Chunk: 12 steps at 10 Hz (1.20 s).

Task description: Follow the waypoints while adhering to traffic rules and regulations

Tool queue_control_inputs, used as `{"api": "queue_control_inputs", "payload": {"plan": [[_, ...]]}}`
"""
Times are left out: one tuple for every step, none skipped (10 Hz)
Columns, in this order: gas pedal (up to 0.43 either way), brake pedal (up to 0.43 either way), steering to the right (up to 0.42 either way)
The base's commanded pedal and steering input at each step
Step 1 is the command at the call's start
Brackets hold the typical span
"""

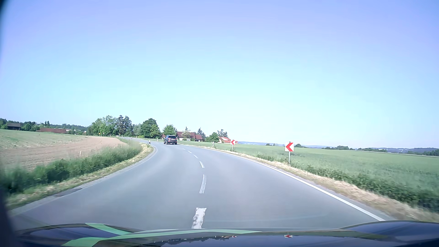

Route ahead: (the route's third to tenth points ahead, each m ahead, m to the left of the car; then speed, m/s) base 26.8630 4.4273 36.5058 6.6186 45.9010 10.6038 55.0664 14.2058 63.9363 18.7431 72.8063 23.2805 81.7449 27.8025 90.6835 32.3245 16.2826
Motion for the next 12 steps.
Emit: {"api": "queue_control_inputs", "payload": {"plan": [[0.197,0.000,-0.039],[0.197,0.000,-0.039],[0.197,0.000,-0.043],[0.197,0.000,-0.048],[0.197,0.000,-0.050],[0.197,0.000,-0.050],[0.197,0.000,-0.050],[0.197,0.000,-0.051],[0.197,0.000,-0.051],[0.209,0.000,-0.052],[0.209,0.000,-0.054],[0.209,0.000,-0.056]]}}
